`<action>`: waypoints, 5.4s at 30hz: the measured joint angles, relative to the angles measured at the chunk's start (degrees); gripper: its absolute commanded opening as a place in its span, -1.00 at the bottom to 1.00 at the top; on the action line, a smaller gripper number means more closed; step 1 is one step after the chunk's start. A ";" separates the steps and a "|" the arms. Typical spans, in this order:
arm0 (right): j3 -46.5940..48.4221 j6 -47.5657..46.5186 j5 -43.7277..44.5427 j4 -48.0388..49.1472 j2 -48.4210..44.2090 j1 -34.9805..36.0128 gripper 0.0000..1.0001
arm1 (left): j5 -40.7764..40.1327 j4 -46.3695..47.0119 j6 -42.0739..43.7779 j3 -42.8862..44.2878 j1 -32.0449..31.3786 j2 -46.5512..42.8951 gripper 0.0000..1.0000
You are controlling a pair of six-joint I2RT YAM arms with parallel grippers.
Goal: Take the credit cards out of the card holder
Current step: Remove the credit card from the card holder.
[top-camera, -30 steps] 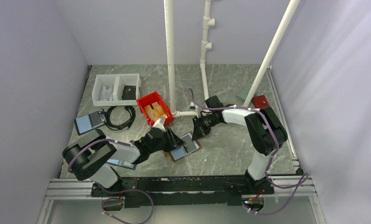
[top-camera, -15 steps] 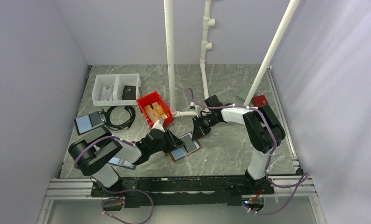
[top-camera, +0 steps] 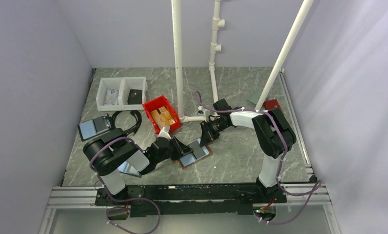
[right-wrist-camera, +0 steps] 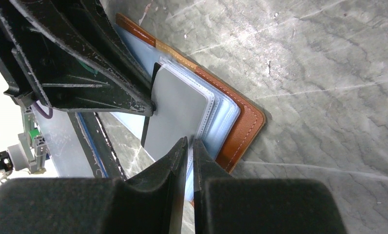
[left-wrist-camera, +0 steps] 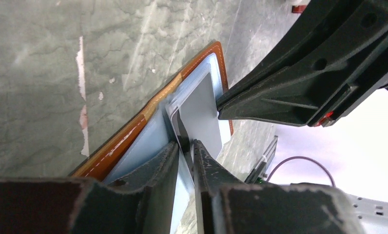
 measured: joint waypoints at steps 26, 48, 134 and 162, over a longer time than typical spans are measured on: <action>1.46 0.57 -0.13 -2.38 0.96 0.59 -0.54 | 4.37 3.63 1.36 -2.03 2.03 1.01 -1.00; 2.89 1.44 2.01 -4.42 1.20 0.96 -0.63 | 7.98 -8.26 0.07 -1.86 3.74 -7.26 -1.00; 4.24 -29.18 -21.51 -20.81 -10.43 0.11 -0.07 | 24.52 -26.82 35.47 1.18 4.35 -38.53 -1.00; 5.90 -44.50 -11.80 -30.40 -30.27 -0.57 -1.00 | 10.47 -22.51 10.56 -4.26 4.52 -52.52 0.99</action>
